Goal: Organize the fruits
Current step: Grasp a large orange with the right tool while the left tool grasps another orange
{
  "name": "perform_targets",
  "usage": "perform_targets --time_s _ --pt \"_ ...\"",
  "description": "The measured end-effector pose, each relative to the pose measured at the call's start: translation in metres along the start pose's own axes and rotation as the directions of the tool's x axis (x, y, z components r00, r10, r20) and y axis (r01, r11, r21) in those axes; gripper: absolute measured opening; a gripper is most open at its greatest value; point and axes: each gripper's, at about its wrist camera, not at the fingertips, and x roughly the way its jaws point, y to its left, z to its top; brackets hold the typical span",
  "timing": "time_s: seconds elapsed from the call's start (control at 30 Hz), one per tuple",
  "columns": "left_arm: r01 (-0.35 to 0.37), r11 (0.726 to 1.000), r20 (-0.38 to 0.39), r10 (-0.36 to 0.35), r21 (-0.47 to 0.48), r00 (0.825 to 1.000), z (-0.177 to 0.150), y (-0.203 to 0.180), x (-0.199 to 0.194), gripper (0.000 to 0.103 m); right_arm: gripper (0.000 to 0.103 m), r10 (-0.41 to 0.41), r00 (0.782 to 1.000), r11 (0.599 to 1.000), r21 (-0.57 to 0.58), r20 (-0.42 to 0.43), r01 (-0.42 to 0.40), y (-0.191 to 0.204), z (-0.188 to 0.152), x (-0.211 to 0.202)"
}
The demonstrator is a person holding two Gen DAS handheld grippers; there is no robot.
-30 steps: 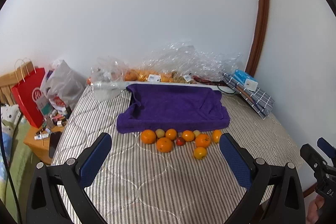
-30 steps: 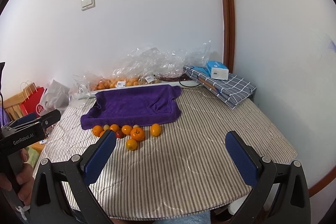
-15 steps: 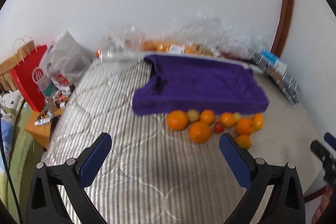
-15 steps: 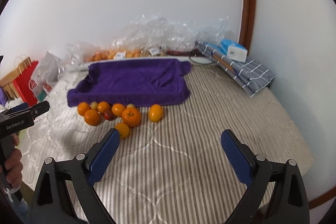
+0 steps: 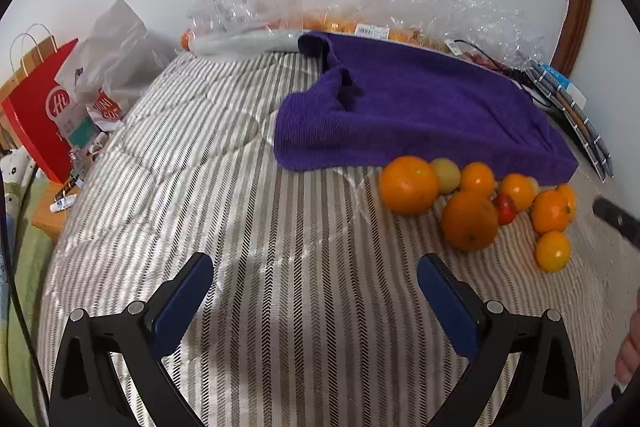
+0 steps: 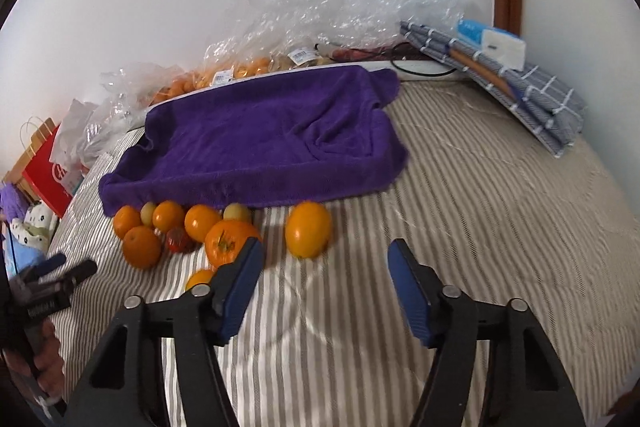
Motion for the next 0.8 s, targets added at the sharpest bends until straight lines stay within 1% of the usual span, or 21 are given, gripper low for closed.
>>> perform_targets --time_s 0.03,0.1,0.13,0.17,0.2,0.27,0.33,0.5,0.63,0.7,0.73,0.77,0.8 --pt "0.000 1.000 0.000 0.000 0.003 1.000 -0.001 0.000 0.002 0.102 0.063 0.005 1.000 1.000 0.003 -0.001 -0.005 0.000 0.003 0.006" --pt "-0.005 1.000 0.003 0.005 0.013 1.000 -0.003 0.000 0.006 0.102 0.059 0.011 1.000 1.000 0.002 -0.014 -0.011 0.000 0.008 0.018" --pt "0.001 1.000 -0.006 -0.001 0.012 1.000 -0.002 0.000 0.007 0.101 0.055 0.014 1.000 1.000 0.000 -0.027 -0.014 0.000 0.009 0.023" --pt "0.027 1.000 -0.012 -0.027 0.007 1.000 -0.002 0.001 0.008 0.101 0.051 0.016 0.999 1.000 -0.003 -0.040 -0.016 0.000 0.010 0.029" --pt "0.044 0.999 -0.015 -0.044 0.003 0.999 -0.002 0.001 0.009 0.101 0.050 0.020 0.999 1.000 -0.004 -0.048 -0.021 -0.001 0.011 0.033" --pt "0.067 0.998 -0.021 -0.067 -0.004 0.997 -0.001 0.002 0.011 0.101 0.050 0.022 0.998 1.000 0.001 -0.058 -0.022 -0.002 0.012 0.039" --pt "0.067 0.998 -0.029 -0.067 -0.002 0.997 -0.002 0.001 0.012 0.101 0.050 0.023 0.998 1.000 0.012 -0.066 -0.022 -0.003 0.011 0.041" --pt "0.071 0.997 -0.032 -0.071 0.002 0.997 -0.002 0.000 0.013 0.101 0.050 0.067 0.994 0.997 0.035 -0.085 -0.064 -0.006 0.011 0.052" --pt "0.067 0.997 -0.041 -0.066 0.024 0.997 -0.002 -0.001 0.013 0.101 0.050 0.065 0.994 0.997 0.038 -0.091 -0.062 -0.006 0.011 0.059" --pt "0.070 0.997 -0.047 -0.068 0.030 0.997 -0.003 -0.003 0.011 0.098 0.044 0.053 0.995 0.998 0.026 -0.082 -0.051 -0.005 0.011 0.059" --pt "0.077 0.997 -0.048 -0.075 0.032 0.996 -0.003 -0.005 0.009 0.094 0.037 0.060 0.995 0.998 0.022 -0.081 -0.059 -0.005 0.011 0.059" --pt "0.089 0.995 -0.050 -0.087 0.037 0.995 -0.003 -0.007 0.007 0.090 0.035 0.074 0.994 0.997 0.021 -0.082 -0.072 -0.006 0.011 0.059" --pt "0.099 0.994 -0.054 -0.097 0.042 0.994 -0.001 -0.009 0.006 0.088 0.035 0.075 0.994 0.997 0.020 -0.081 -0.073 -0.007 0.011 0.058"
